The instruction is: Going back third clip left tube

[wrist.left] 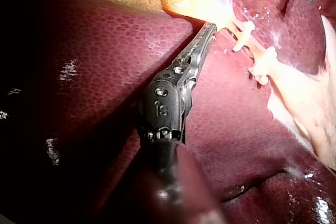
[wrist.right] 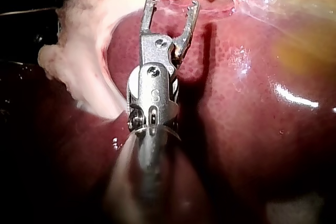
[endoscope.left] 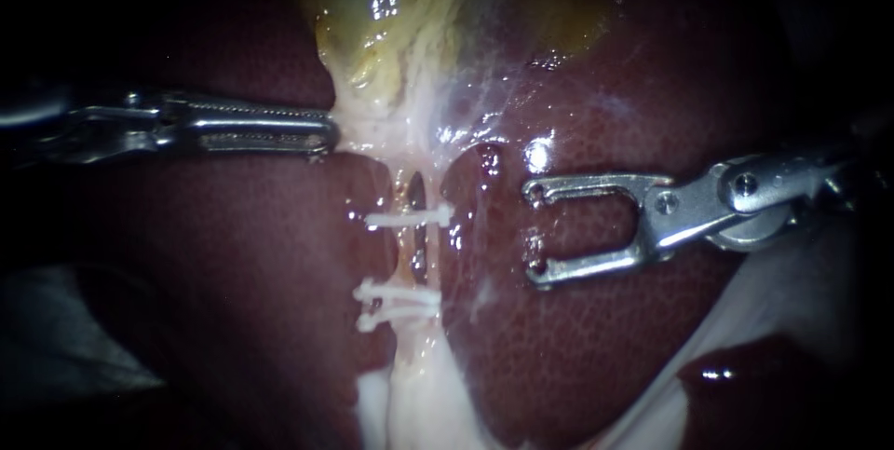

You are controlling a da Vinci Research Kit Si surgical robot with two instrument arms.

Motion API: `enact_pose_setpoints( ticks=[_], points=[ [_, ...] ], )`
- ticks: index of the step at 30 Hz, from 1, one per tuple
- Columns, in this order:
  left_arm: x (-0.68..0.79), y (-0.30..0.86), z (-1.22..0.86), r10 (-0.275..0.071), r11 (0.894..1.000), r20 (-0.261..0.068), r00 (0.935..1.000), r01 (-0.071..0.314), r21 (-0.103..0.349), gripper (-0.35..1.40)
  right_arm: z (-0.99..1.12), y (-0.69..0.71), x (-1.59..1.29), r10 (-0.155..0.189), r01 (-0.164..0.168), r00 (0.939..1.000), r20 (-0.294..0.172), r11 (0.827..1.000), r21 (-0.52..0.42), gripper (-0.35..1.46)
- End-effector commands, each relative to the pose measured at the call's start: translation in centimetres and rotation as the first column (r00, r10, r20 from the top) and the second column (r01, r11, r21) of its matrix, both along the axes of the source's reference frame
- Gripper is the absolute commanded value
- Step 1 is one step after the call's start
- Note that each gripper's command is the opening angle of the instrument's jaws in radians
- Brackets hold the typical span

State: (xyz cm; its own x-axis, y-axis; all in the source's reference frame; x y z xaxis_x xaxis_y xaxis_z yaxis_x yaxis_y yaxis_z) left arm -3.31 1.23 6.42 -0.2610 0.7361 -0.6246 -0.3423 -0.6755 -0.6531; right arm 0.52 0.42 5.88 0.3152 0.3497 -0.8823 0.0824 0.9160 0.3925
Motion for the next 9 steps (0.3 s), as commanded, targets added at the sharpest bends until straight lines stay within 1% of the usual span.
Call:
enact_pose_setpoints(
  ticks=[1,9],
  points=[
    [0.00,0.00,0.00,-0.001,1.000,-0.001,1.0000,0.001,0.000,-0.35,0.00,0.00,0.00,0.000,0.000,1.0000,0.000,1.000,0.000,0.50],
    [0.02,-0.01,-0.01,0.000,1.000,-0.001,1.0000,0.000,0.000,-0.35,0.00,0.00,0.00,0.000,0.000,1.0000,0.000,1.000,0.000,0.50]
  ],
)
